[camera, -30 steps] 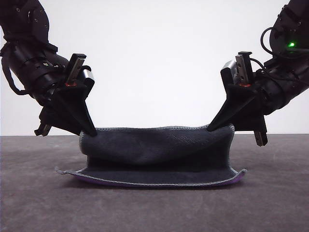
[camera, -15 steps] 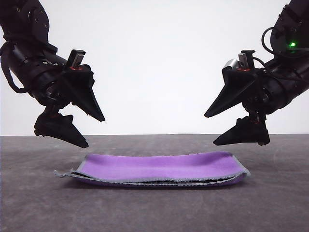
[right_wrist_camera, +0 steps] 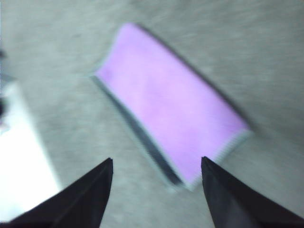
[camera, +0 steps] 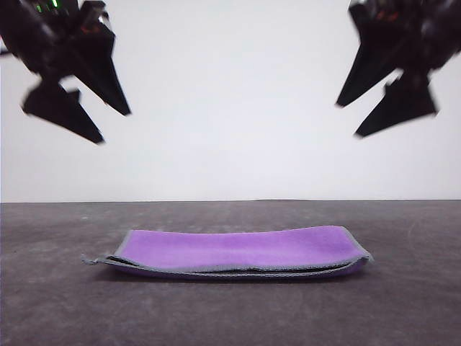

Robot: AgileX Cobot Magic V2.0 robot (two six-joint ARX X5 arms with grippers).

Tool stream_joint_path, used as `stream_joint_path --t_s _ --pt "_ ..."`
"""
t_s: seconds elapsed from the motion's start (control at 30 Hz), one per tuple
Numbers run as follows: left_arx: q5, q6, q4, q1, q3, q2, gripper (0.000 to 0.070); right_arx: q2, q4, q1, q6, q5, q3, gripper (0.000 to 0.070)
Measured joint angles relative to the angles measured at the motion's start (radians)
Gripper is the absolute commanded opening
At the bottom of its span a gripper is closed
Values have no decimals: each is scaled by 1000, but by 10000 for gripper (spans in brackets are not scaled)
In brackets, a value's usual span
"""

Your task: Fold clothes

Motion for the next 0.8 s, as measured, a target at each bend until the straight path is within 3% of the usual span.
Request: stream_joint_path --t_s 0.17,0.33,0.47,0.67,0.8 --pt "-224 -67 -17 7 0 -135 389 -167 7 0 120 233 0 373" --pt "-343 -103 -93 31 -2 -206 389 -228 -28 -1 183 325 -31 373" --pt "-372 -124 -96 53 -36 -258 390 -231 93 0 227 311 -181 374" --pt "-374 -132 -95 72 -49 -274 390 -157 452 1 376 93 -492 374" --pt "-373 -138 -82 72 -49 -274 390 -41 590 15 459 55 -549 377"
